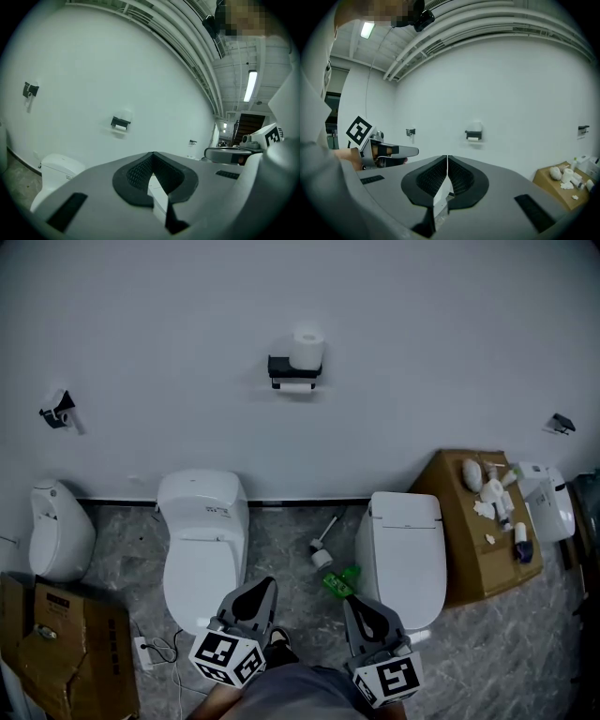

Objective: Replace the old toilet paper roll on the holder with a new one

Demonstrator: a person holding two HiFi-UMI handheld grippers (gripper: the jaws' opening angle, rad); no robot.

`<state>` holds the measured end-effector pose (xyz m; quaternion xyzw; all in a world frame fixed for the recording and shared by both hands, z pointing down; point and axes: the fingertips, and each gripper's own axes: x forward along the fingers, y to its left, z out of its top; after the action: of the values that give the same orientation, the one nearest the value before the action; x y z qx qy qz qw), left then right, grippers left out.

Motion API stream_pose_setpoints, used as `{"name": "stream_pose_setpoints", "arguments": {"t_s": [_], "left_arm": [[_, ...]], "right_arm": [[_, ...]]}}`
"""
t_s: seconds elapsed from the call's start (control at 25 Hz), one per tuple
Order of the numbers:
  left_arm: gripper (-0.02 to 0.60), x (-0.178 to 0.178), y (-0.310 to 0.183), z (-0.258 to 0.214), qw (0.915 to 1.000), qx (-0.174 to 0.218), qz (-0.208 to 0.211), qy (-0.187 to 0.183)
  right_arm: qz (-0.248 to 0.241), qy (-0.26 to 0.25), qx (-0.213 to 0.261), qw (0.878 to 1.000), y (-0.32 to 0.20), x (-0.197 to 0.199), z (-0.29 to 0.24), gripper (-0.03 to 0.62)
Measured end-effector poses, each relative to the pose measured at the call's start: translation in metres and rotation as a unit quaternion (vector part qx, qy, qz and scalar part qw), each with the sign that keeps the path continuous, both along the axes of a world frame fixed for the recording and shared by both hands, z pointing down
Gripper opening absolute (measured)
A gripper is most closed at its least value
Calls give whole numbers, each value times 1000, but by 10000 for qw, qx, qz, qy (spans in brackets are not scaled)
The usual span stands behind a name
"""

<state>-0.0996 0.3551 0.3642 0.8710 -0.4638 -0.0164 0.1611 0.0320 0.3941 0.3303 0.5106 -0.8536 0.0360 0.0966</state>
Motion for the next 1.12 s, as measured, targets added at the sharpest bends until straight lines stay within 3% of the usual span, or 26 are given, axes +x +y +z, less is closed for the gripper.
{"name": "stream_pose_setpoints", "arguments": {"t_s": [0.4, 1.12], "left_arm": [[5, -27, -40, -10, 9999, 114, 61, 88], [5, -34, -117, -6, 10000, 58, 48, 1]], "right_arm": [[74, 134, 150, 9998, -41, -27, -14, 18], [-77, 60, 159, 9998, -132, -41, -13, 18]]}}
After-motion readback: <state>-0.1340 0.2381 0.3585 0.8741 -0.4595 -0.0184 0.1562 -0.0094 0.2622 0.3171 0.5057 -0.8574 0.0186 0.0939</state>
